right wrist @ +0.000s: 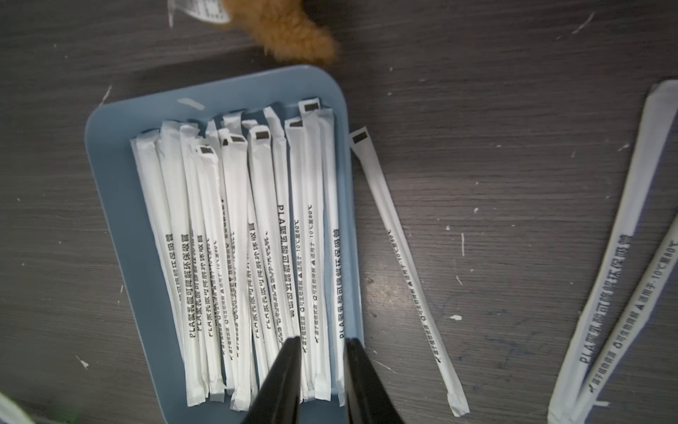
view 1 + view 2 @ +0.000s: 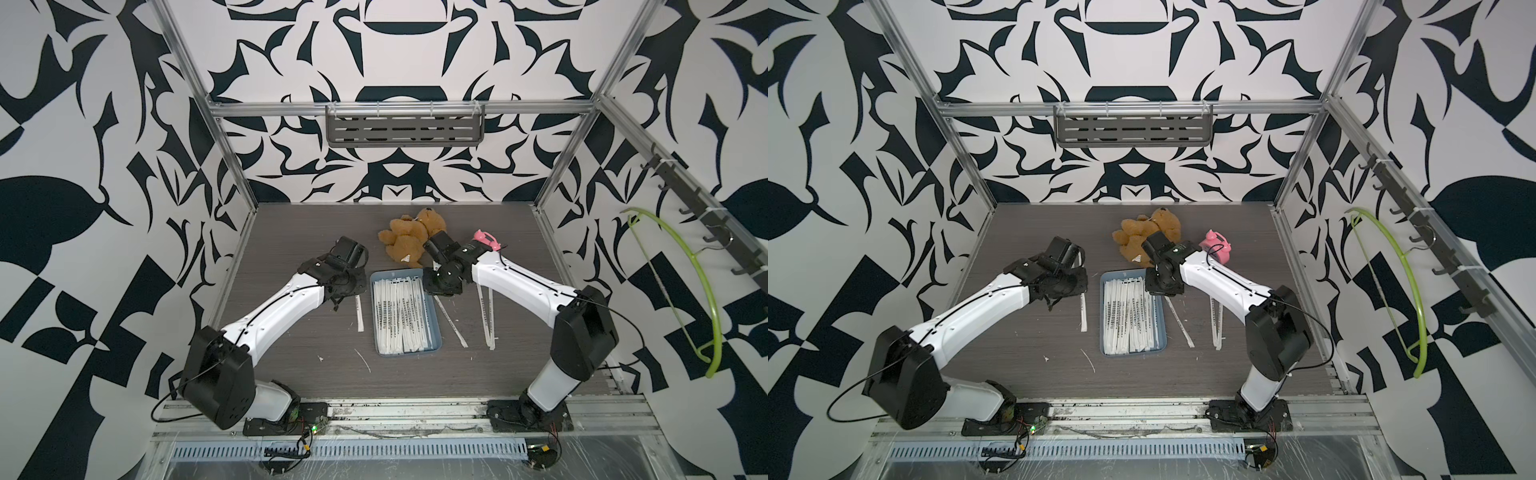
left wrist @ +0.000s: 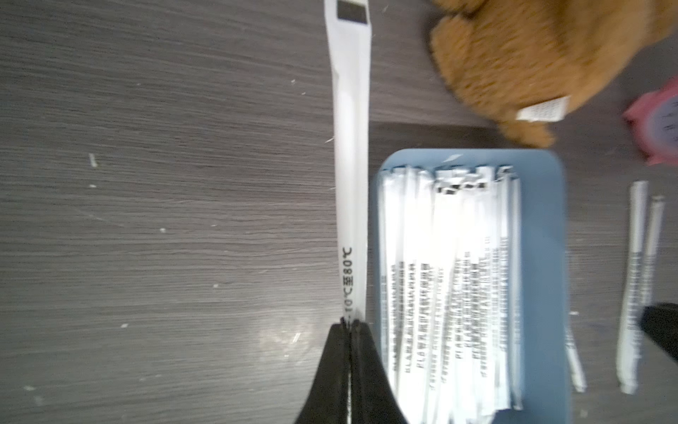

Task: Put the straws into the storage box
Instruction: Pick up the straw from the center of the board, then place the straw in the storage box.

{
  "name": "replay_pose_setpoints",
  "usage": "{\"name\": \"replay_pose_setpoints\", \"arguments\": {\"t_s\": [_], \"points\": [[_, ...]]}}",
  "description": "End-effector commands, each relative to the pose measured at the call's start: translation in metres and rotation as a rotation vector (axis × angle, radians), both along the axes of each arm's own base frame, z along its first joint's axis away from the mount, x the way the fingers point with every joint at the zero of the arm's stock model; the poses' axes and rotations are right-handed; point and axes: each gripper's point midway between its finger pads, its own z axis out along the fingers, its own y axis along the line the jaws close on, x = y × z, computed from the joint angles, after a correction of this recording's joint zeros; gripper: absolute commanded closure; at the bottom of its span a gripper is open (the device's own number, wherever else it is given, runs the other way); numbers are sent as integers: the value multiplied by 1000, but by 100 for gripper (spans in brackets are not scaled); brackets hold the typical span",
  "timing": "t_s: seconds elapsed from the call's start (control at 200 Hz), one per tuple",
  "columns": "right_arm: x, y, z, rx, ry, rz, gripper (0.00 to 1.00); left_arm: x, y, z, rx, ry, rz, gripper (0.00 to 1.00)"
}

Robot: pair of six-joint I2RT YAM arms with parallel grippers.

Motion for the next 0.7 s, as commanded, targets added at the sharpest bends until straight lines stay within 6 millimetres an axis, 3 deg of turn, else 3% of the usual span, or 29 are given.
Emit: {"name": "replay_pose_setpoints", "arguments": {"t_s": [0.0, 0.16, 0.31, 0.48, 0.695], "points": [[4, -9, 11, 15, -30, 0, 74, -7, -52, -5, -169, 46, 29, 97], [5, -12, 9, 23, -28, -5, 74, -2, -103, -31, -149, 75, -35, 96], [2, -16, 6, 21, -20, -4, 75, 2, -126, -52, -99, 100, -115, 97], [1, -20, 3, 20, -13, -10, 75, -3, -132, -82, -10, 194, -194, 98], [2, -19, 0, 23, -8, -12, 75, -10, -129, -93, 28, 245, -211, 99]]}}
